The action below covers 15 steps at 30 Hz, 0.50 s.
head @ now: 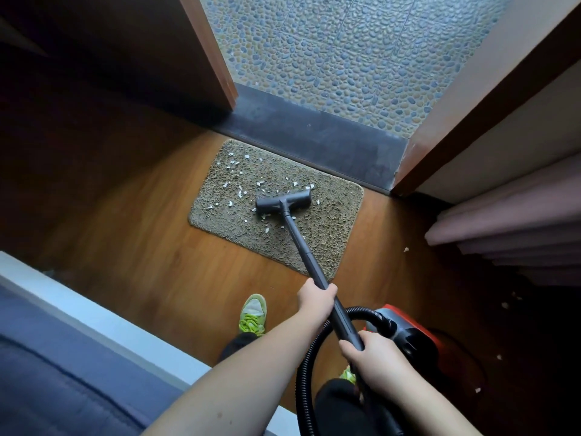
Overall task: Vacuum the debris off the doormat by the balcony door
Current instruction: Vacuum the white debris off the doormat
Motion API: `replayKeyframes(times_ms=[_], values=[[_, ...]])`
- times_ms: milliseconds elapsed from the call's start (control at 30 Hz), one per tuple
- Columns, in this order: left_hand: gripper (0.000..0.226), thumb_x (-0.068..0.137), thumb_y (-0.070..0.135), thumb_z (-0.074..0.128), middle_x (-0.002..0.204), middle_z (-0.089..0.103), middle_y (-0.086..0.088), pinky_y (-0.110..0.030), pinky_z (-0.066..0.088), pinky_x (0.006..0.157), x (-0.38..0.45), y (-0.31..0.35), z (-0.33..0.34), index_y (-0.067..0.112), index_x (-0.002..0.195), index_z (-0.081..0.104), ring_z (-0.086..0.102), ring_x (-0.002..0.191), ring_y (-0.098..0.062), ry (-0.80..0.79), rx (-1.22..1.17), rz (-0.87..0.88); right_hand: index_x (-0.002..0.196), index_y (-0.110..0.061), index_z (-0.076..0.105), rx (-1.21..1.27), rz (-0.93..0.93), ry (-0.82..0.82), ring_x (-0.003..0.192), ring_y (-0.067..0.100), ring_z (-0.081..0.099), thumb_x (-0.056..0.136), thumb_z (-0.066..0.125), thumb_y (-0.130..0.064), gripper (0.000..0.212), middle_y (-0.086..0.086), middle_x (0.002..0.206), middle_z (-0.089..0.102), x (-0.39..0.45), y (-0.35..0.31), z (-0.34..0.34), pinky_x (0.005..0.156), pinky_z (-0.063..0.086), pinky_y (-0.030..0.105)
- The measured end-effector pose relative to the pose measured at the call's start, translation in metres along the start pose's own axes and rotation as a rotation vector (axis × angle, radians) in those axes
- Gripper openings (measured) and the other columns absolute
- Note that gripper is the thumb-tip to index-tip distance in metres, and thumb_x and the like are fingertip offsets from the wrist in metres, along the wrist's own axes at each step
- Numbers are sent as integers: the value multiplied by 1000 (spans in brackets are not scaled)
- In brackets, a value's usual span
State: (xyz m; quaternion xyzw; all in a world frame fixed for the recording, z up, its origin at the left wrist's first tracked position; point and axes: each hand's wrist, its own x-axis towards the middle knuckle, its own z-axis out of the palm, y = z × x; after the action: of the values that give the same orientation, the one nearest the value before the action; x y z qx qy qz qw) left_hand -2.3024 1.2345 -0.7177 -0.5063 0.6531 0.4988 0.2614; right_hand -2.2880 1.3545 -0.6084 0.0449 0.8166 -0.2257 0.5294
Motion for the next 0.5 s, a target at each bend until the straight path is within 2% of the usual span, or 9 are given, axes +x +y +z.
replayKeyframes(times_ms=[100, 200, 333, 400, 500], values=[[25, 85, 29, 60, 99, 64, -7, -30, 53, 75, -10, 8, 17, 11, 102, 58, 63, 88, -27, -1, -62, -10, 82, -18, 59, -86, -21, 14, 57, 12, 63, 90, 50, -42, 27, -2, 72, 68, 2, 16, -21, 52, 45, 21], [30, 87, 29, 60, 107, 65, -10, -25, 44, 68, -14, 14, 36, 8, 109, 60, 63, 94, -28, 13, -127, -26, 86, -18, 60, -234, -45, 37, 62, 11, 60, 90, 51, -45, 29, -5, 69, 61, 7, 32, -39, 53, 40, 22], [31, 85, 29, 61, 109, 67, -12, -28, 51, 78, -18, 15, 55, 7, 108, 61, 64, 97, -28, 15, -204, -58, 95, -21, 64, -338, -70, 39, 80, 16, 65, 89, 53, -48, 30, -3, 80, 65, 15, 48, -56, 69, 47, 27], [31, 85, 30, 61, 109, 67, -12, -33, 53, 86, -17, 12, 60, 8, 106, 60, 65, 99, -30, 27, -211, -72, 99, -23, 63, -352, -82, 24, 80, 14, 66, 89, 53, -49, 29, -3, 84, 67, 17, 53, -58, 70, 48, 25], [25, 88, 29, 60, 110, 66, -10, -30, 51, 87, -16, 5, 60, 11, 104, 58, 64, 102, -28, 48, -212, -75, 98, -22, 63, -357, -94, 27, 74, 12, 65, 89, 54, -48, 29, -4, 81, 67, 17, 57, -53, 65, 46, 24]])
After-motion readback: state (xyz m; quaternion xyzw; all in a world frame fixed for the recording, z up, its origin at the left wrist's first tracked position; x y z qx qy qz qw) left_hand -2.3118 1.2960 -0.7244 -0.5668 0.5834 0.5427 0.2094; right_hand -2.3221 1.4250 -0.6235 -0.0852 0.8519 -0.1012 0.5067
